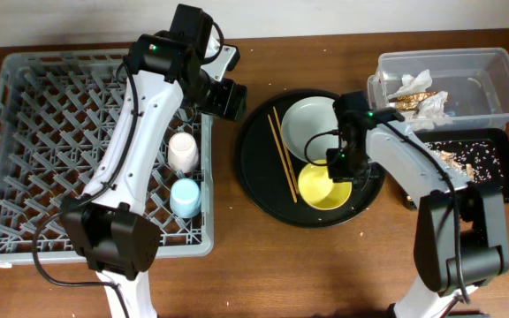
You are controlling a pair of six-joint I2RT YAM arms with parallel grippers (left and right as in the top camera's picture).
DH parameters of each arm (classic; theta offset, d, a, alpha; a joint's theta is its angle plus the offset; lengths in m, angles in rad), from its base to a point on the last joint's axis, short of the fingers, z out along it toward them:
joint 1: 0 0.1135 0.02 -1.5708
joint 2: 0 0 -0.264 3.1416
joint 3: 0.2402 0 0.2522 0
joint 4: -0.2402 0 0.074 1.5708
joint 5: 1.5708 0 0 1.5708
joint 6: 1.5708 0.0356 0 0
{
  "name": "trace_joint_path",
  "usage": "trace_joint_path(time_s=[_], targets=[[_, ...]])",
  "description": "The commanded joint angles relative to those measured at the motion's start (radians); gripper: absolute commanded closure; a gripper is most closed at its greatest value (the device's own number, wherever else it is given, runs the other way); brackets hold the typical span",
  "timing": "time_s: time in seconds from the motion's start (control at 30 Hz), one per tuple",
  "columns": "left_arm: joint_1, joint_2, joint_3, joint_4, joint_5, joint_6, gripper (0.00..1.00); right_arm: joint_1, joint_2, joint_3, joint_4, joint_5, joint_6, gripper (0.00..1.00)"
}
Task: Sort waste into correct bins and load items into the dishwasher rack
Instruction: 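Grasp the yellow bowl with the left gripper and lift it, then place the yellow bowl in the rack's back area with the left gripper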
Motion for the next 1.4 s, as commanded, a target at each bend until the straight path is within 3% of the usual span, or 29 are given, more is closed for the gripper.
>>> trace_joint_path(time_s=[0.0, 0.1, 0.17, 0.3, 0.5, 0.53, 0.67, 0.7, 0.77, 0.93, 0.97, 1.07, 1.17, 1.23, 1.3, 1.37], targets=[[0.004, -0.004, 0.018, 0.002, -0.006, 0.008, 0.13, 0.007, -0.003, 0.011, 0.0, -0.023, 0.005, 0.67], [0.004, -0.004, 0.018, -0.002, -0.006, 0.008, 0.13, 0.008, -0.005, 0.07, -0.018, -0.138, -0.038, 0.67], [0.002, -0.004, 0.017, -0.027, 0.039, 0.003, 0.13, -0.011, -0.007, 0.158, -0.085, -0.139, -0.037, 0.46], [-0.128, -0.004, -0.105, 0.017, 0.087, -0.019, 0.13, -0.143, -0.007, 0.451, -0.244, -0.142, -0.01, 0.24], [-0.348, 0.122, -0.225, 0.104, 0.046, -0.027, 0.14, -0.341, -0.008, 0.462, -0.32, -0.138, 0.005, 0.22], [-0.367, 0.163, -0.225, 0.104, 0.045, -0.031, 0.2, -0.342, -0.008, 0.46, -0.327, -0.138, 0.004, 0.22], [-0.37, 0.235, -0.225, 0.114, -0.022, -0.135, 0.26, -0.341, -0.008, 0.459, -0.329, -0.138, 0.004, 0.22], [-0.37, 0.246, -0.225, 0.119, -0.022, -0.161, 0.31, -0.341, -0.008, 0.458, -0.329, -0.138, 0.004, 0.22], [-0.375, 0.26, -0.225, 0.139, -0.022, -0.213, 0.56, -0.341, -0.007, 0.458, -0.329, -0.138, 0.004, 0.22], [-0.402, 0.28, -0.226, 0.164, -0.023, -0.25, 0.85, -0.341, -0.007, 0.458, -0.329, -0.138, -0.006, 0.22], [-0.404, 0.28, -0.225, 0.163, -0.023, -0.25, 0.99, -0.341, -0.007, 0.458, -0.33, -0.138, -0.015, 0.22], [-0.393, 0.279, -0.195, 0.113, -0.023, -0.249, 0.99, -0.341, -0.006, 0.458, -0.332, -0.138, -0.019, 0.22], [-0.325, 0.275, 0.049, -0.096, -0.032, -0.21, 0.99, -0.341, -0.006, 0.458, -0.332, -0.138, -0.019, 0.21], [-0.272, 0.275, 0.316, -0.266, -0.202, -0.204, 0.99, -0.341, -0.006, 0.458, -0.331, -0.138, -0.019, 0.21], [-0.229, 0.275, 0.521, -0.366, -0.56, -0.205, 0.99, -0.341, -0.005, 0.458, -0.326, -0.138, -0.019, 0.21], [-0.179, 0.277, 0.54, -0.369, -0.907, -0.227, 0.99, -0.341, -0.005, 0.458, -0.325, -0.138, -0.019, 0.21]])
